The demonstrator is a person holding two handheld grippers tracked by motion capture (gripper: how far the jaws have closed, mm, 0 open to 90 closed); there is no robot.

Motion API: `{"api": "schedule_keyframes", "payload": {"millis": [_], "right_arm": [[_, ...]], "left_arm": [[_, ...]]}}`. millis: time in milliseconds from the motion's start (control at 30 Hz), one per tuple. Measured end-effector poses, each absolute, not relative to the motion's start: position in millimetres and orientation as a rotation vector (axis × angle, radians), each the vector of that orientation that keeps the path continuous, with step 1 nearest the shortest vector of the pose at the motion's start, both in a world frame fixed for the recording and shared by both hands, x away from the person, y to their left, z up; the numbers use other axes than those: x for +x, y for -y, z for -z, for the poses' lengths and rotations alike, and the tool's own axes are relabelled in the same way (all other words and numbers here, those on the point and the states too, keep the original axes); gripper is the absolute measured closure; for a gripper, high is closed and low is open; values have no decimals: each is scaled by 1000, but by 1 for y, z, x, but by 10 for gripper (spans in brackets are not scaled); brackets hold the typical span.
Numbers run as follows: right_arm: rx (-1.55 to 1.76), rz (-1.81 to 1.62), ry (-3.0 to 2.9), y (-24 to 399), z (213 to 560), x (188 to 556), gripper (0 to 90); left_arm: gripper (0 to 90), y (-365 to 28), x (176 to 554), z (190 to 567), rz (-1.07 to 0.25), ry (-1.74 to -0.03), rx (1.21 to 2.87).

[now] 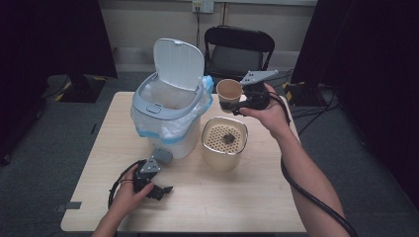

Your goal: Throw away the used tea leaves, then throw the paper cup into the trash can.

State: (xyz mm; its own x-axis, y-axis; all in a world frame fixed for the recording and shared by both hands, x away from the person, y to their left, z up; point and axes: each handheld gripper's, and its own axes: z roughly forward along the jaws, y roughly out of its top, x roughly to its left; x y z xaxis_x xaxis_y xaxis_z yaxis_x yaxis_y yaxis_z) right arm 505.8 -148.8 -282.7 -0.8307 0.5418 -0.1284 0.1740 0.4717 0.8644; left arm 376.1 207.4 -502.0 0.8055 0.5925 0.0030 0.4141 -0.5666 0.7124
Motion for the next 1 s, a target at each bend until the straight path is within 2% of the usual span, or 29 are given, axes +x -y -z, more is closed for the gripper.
{"api": "schedule_keyframes", "payload": {"millis": [1000], "right_arm": [[582, -1338, -2388, 121, 244, 519, 301]], "left_arm": [[0, -208, 376, 502, -311, -737, 2255]]}}
